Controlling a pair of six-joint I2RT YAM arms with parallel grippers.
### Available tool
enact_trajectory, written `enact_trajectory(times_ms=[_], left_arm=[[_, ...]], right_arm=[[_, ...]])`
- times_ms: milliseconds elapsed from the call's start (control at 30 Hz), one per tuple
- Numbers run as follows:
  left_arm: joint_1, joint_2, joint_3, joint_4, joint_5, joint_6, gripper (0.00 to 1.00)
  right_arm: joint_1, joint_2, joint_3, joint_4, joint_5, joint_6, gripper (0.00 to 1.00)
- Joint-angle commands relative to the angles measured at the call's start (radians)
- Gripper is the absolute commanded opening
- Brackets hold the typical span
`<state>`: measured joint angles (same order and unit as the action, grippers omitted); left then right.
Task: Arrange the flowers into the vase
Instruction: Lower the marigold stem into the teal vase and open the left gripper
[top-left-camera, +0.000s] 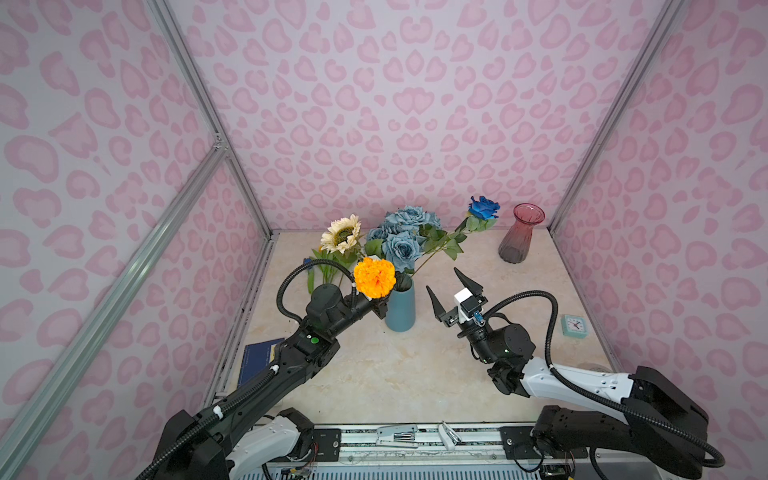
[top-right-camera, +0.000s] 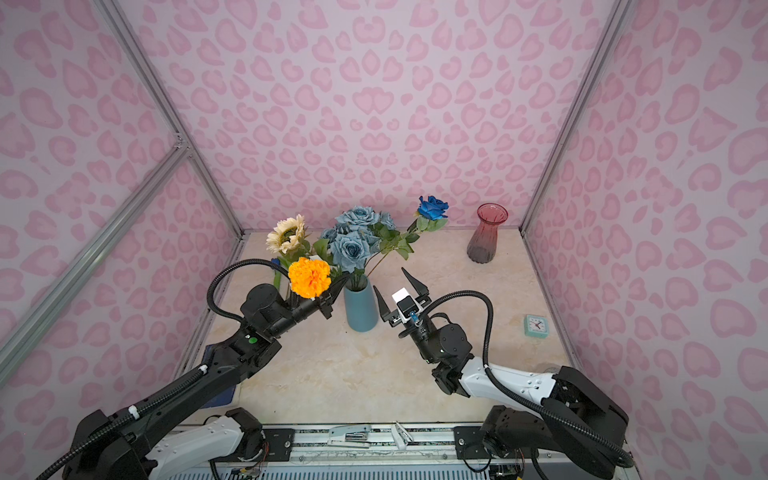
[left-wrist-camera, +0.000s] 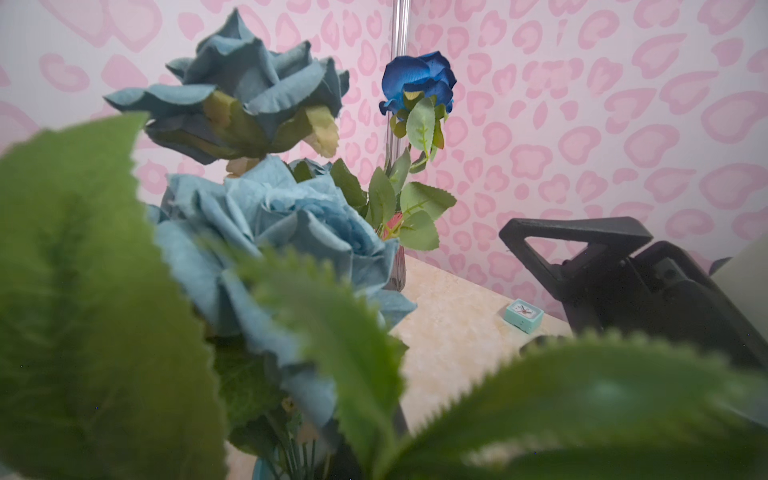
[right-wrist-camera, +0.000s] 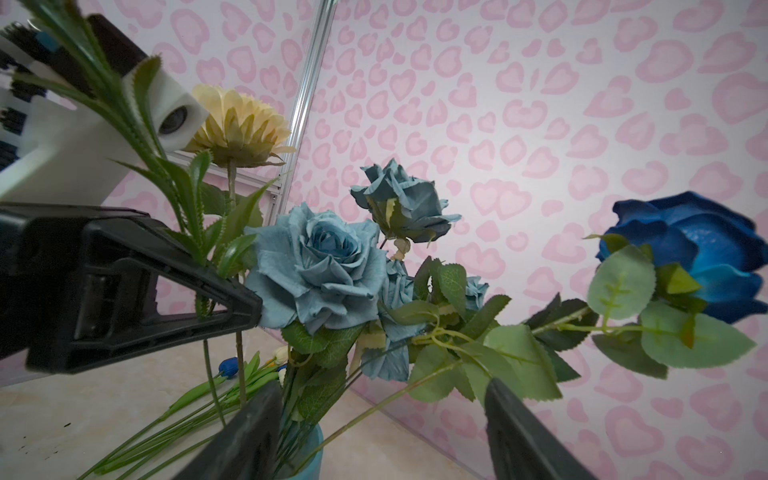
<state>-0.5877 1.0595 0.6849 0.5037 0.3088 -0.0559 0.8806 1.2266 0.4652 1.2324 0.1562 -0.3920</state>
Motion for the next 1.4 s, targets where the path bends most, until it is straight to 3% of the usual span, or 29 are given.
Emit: enact_trajectory(times_ms=[0,200,400,533,767,867,1100,1233,1300,1367], left_arm=[[0.0,-0.022,-0.01,-0.037,-0.016,0.007,0.04],[0.0,-0.001,-0.004,-0.07,-0.034,0.022,0.05],[0.0,0.055,0.0,-0.052,-0.049,0.015,0.16],[0.0,0.052,0.016,-0.051,-0.056,0.017,0.18],[0.0,-0.023,0.044,-0.144,-0.074,0.024,0.45],[0.0,-0.09,0.041,-0.235,-0.091,0.033,0.48],[0.0,-0.203,0.031,-0.482,-0.158,0.084,0.48],[0.0,-0.239,0.022,-0.514,-0.164,0.102,0.35],[0.0,-0.236,0.031,-0.523,-0.171,0.106,0.21],[0.0,-0.224,0.038,-0.519,-0.166,0.112,0.19]], right_arm=[[-0.001,0.005,-0.005,0.018,-0.001,0.013,0.76],[0.0,0.009,-0.004,0.025,-0.002,0.013,0.76],[-0.001,0.005,-0.008,0.028,0.0,0.013,0.76],[0.0,-0.003,-0.01,0.013,0.003,0.013,0.76],[-0.001,0.009,-0.004,0.01,0.003,0.013,0.77],[-0.001,0.017,0.001,0.015,0.003,0.015,0.77],[-0.005,0.051,0.01,0.037,-0.012,0.025,0.77],[-0.008,0.064,0.021,0.042,-0.02,0.031,0.77],[-0.009,0.069,0.024,0.044,-0.024,0.033,0.77],[-0.008,0.071,0.025,0.046,-0.024,0.033,0.77]])
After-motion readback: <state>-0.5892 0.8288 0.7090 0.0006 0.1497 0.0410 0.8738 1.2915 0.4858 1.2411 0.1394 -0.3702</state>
